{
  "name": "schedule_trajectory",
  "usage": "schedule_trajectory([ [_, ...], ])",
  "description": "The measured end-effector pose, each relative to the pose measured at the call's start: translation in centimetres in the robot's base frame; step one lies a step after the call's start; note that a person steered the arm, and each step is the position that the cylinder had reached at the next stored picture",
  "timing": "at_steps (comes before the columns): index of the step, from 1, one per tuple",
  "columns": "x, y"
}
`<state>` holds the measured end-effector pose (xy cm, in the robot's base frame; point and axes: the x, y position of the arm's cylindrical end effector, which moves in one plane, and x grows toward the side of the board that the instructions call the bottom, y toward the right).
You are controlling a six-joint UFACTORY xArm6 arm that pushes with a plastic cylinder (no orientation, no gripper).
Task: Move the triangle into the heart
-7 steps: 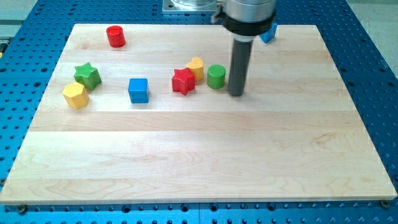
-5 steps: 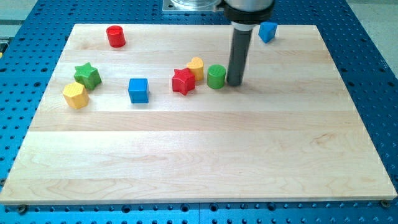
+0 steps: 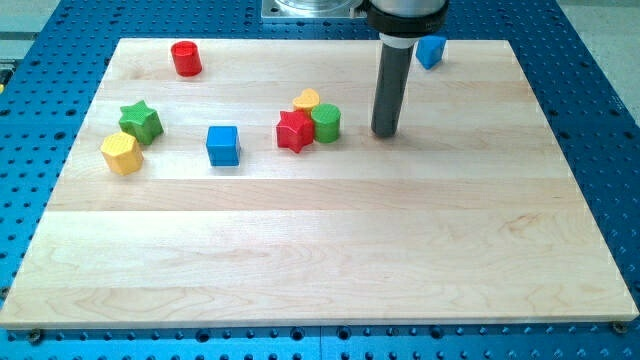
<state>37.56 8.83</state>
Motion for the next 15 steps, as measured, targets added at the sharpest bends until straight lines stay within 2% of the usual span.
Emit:
schedule_trajectory([
  [10, -4.7, 12.7],
  [11, -5.9, 16.2],
  [13, -12.2, 24.3],
  [14, -14.9, 22.9],
  [15, -16.2, 17.7],
])
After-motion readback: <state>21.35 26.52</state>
